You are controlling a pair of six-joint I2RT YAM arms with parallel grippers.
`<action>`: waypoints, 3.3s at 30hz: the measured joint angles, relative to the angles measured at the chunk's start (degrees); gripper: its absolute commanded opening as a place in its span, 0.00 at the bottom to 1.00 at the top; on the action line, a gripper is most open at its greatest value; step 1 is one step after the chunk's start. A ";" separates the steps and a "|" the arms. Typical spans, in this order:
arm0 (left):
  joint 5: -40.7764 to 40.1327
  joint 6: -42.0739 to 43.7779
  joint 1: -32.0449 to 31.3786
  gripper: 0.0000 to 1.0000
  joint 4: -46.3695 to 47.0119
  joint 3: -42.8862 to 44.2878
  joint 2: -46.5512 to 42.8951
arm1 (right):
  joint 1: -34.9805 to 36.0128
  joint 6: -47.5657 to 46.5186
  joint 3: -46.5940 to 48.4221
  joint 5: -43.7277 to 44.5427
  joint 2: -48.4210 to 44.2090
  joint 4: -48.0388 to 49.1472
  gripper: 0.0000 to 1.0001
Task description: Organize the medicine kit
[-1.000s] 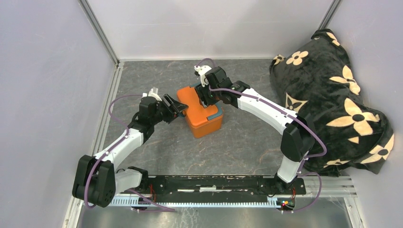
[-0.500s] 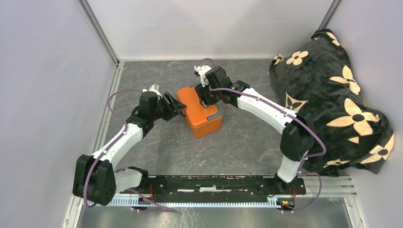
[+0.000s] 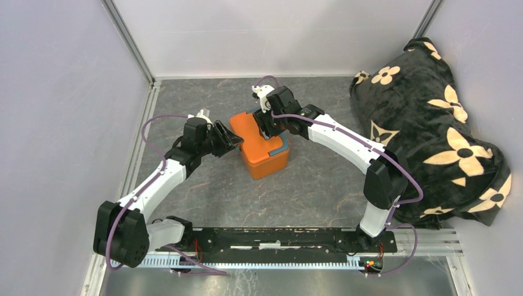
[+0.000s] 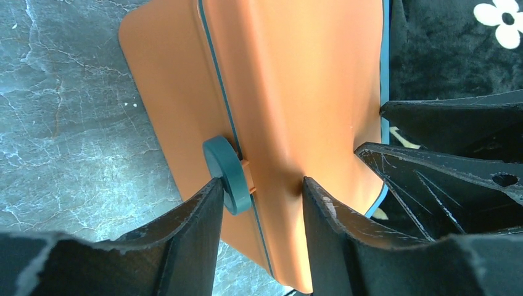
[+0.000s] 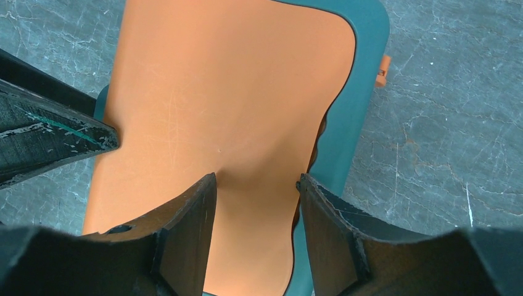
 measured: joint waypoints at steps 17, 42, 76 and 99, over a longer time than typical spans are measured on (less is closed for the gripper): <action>-3.23 0.04 -1.05 0.44 -7.02 4.26 0.02 | -0.04 -0.02 -0.09 0.02 0.00 0.17 0.58; -3.28 0.04 -1.70 0.52 -4.72 4.76 2.69 | -0.33 -0.02 -0.15 0.50 0.00 0.33 0.57; -7.91 2.45 -2.56 0.86 -8.33 6.88 2.19 | -0.33 1.25 -7.06 2.47 -5.62 5.86 0.57; -42.60 14.40 -2.56 1.00 -30.36 17.33 -18.16 | -0.02 -2.10 -36.70 31.85 -42.69 20.02 0.78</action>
